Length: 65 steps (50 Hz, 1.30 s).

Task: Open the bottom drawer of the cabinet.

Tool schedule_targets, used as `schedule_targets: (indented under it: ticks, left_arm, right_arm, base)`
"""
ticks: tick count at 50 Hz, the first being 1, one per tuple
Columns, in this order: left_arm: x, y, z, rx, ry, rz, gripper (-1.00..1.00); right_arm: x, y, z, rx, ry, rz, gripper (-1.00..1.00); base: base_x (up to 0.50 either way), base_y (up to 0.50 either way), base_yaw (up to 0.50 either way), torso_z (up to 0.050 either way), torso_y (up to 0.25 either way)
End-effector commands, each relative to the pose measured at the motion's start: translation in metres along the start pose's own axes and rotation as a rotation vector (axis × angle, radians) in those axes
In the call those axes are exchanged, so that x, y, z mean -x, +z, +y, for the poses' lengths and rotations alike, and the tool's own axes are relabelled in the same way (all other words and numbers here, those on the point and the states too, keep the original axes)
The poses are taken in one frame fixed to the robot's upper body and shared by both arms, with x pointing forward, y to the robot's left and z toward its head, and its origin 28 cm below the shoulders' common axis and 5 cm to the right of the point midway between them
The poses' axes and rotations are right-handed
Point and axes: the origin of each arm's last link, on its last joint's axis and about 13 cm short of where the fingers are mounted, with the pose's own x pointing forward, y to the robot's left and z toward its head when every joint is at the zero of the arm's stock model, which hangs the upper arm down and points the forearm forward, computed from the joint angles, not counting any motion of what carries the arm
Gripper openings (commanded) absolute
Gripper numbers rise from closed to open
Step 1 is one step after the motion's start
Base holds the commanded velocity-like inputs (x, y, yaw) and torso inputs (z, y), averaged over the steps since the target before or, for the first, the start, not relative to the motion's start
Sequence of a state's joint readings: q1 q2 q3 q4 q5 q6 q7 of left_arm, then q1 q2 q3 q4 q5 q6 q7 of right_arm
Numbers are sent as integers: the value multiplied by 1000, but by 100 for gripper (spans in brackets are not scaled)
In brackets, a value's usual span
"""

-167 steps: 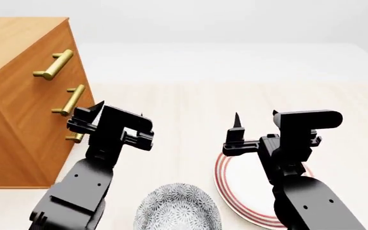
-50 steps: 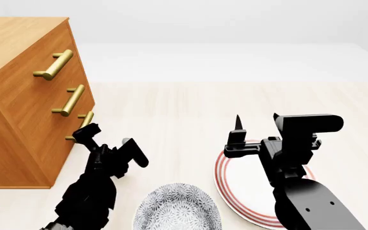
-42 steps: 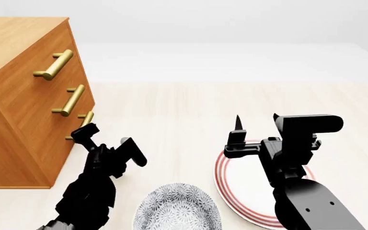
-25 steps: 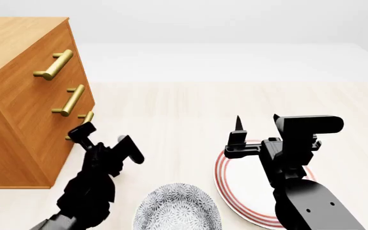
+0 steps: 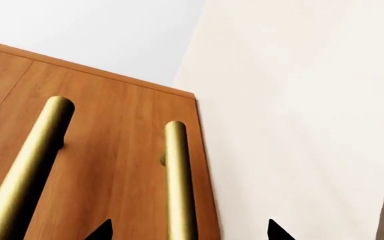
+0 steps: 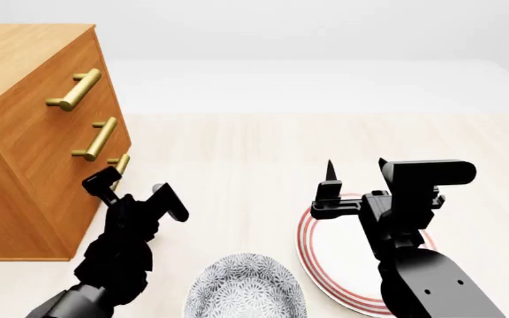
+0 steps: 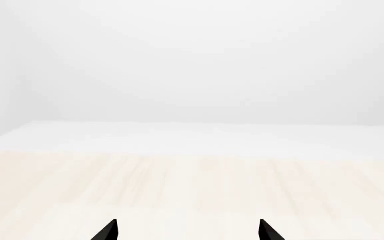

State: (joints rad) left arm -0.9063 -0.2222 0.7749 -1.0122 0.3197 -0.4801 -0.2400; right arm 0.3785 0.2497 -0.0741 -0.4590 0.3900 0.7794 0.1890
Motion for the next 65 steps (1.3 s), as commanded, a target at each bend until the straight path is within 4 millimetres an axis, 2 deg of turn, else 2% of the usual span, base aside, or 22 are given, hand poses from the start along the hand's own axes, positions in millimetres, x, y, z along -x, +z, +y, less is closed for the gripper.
schedule_targets:
  ticks: [1, 22, 26, 42, 43, 65]
  left_arm:
    - [-4, -8, 2, -14, 8, 53, 100]
    - [-9, -13, 5, -8, 27, 99, 100]
    - [-7, -14, 6, -11, 49, 156, 100]
    - [-8, -14, 6, -17, 48, 147, 100]
    - [-8, -15, 6, -16, 44, 146, -100]
    - [-8, -12, 6, -50, 71, 95, -100]
  right_arm:
    - [1, 1, 0, -1, -2, 1, 100]
    - [1, -2, 0, -4, 0, 3, 100]
    - [1, -2, 0, -5, -2, 2, 100]
    - [2, -1, -1, -7, -1, 0, 100]
    - [1, -1, -1, -7, -2, 1, 100]
    - [1, -2, 0, -12, 2, -2, 100]
  base:
    - [0, 0, 0, 0, 0]
    - [0, 0, 0, 0, 0]
    - [0, 0, 0, 0, 0]
    - [0, 0, 0, 0, 0]
    - [0, 0, 0, 0, 0]
    - [0, 0, 0, 0, 0]
